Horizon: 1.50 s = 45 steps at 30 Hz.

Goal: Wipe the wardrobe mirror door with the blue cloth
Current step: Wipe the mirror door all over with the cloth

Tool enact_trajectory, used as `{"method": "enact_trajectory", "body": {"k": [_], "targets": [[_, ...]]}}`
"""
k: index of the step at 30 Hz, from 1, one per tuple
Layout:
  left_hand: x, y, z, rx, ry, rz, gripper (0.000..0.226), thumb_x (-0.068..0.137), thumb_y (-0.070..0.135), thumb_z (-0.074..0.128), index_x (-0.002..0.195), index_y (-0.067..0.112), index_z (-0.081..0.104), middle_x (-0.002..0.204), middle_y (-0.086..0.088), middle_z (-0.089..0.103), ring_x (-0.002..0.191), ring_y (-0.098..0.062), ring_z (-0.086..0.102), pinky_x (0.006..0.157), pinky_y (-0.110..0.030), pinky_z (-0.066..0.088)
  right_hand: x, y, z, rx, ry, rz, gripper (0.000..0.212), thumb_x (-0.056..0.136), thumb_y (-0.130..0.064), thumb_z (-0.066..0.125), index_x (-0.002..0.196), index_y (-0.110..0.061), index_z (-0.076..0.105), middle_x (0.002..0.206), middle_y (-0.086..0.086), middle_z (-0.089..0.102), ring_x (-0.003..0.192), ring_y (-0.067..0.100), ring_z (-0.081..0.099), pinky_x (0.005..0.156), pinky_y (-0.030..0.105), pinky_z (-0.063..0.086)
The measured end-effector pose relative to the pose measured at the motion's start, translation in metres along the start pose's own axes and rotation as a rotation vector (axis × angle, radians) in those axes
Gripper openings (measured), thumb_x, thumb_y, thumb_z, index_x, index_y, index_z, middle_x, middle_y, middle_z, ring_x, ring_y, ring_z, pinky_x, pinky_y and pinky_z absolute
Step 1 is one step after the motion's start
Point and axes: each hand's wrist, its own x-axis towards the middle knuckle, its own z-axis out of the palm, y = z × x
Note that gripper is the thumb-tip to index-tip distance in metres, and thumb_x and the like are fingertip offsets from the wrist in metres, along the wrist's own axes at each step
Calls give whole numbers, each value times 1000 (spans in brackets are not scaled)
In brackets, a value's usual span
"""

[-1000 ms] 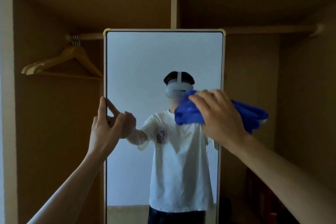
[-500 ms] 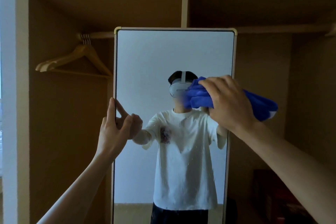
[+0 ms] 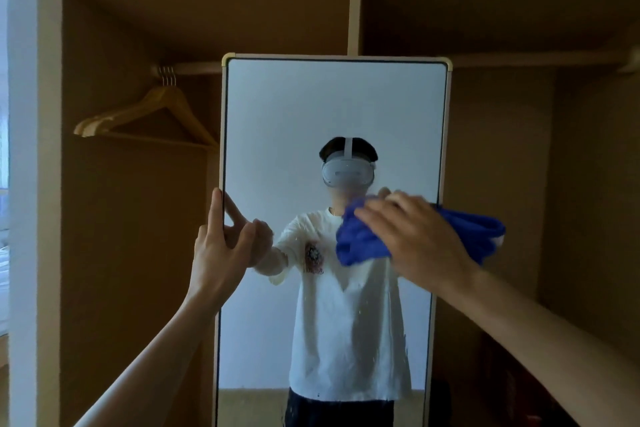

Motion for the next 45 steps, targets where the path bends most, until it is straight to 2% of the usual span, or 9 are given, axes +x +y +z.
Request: {"method": "enact_trajectory", "body": {"k": [5, 11, 15, 23, 27, 33, 37, 41, 45], "targets": [[3, -1, 2, 3, 17, 40, 80, 99, 50, 58, 158, 56, 4, 128, -3, 53, 116, -26, 58, 90, -44, 55, 43, 19, -12, 11, 104, 178, 61, 66, -1, 74, 126, -6, 62, 123, 8, 65, 104, 34, 58, 87, 47, 47], [2, -4, 0, 11, 27, 42, 81, 98, 53, 59, 157, 56, 5, 127, -4, 54, 114, -25, 58, 92, -47, 55, -21, -34, 21, 51, 12, -66, 50, 75, -8, 53, 123, -12, 66, 121, 3, 67, 103, 28, 59, 94, 41, 47], [-1, -5, 0, 19, 24, 45, 83, 97, 53, 59, 158, 55, 4, 125, -5, 53, 113, -26, 58, 90, -48, 57, -25, -35, 25, 53, -13, -143, 49, 74, -8, 67, 123, -14, 64, 120, 3, 67, 103, 26, 61, 91, 41, 53], [-1, -4, 2, 42, 36, 60, 82, 97, 54, 57, 157, 57, 1, 129, -7, 56, 113, -26, 60, 90, -52, 59, 70, 26, -20, -8, 111, 160, 57, 67, -20, 77, 121, -8, 64, 117, 6, 67, 98, 32, 57, 84, 46, 47], [0, -6, 3, 30, 40, 53, 82, 98, 50, 58, 159, 53, 4, 131, -7, 54, 113, -25, 60, 91, -50, 58, 40, -14, 2, 17, 74, 25, 50, 71, -6, 65, 121, -10, 65, 116, 5, 67, 101, 30, 57, 91, 44, 48], [-1, -6, 2, 30, 12, 44, 82, 98, 49, 59, 159, 53, 3, 131, -8, 54, 115, -26, 58, 93, -51, 58, -2, -51, 26, 16, -52, -250, 40, 75, -12, 62, 115, -17, 67, 113, 2, 69, 95, 24, 62, 86, 37, 54], [3, -5, -3, 19, 18, 46, 83, 94, 59, 56, 156, 60, 1, 127, -7, 56, 113, -26, 60, 92, -54, 58, 57, -15, 5, -52, 59, -96, 44, 80, -7, 48, 121, -8, 63, 114, 9, 67, 98, 30, 59, 85, 43, 51], [-2, -7, 0, 24, 25, 45, 82, 96, 57, 56, 155, 61, 0, 120, -4, 56, 107, -24, 61, 87, -50, 59, 100, 3, -5, -102, 90, 116, 46, 71, -13, 78, 114, -9, 62, 108, 6, 66, 94, 31, 55, 80, 45, 47], [-5, -14, 1, 21, 20, 42, 82, 95, 57, 55, 158, 56, 2, 121, -4, 55, 106, -21, 59, 87, -43, 57, 65, -42, 20, -28, 80, -9, 43, 78, -9, 48, 119, -9, 61, 112, 9, 65, 98, 34, 56, 87, 47, 49]]}}
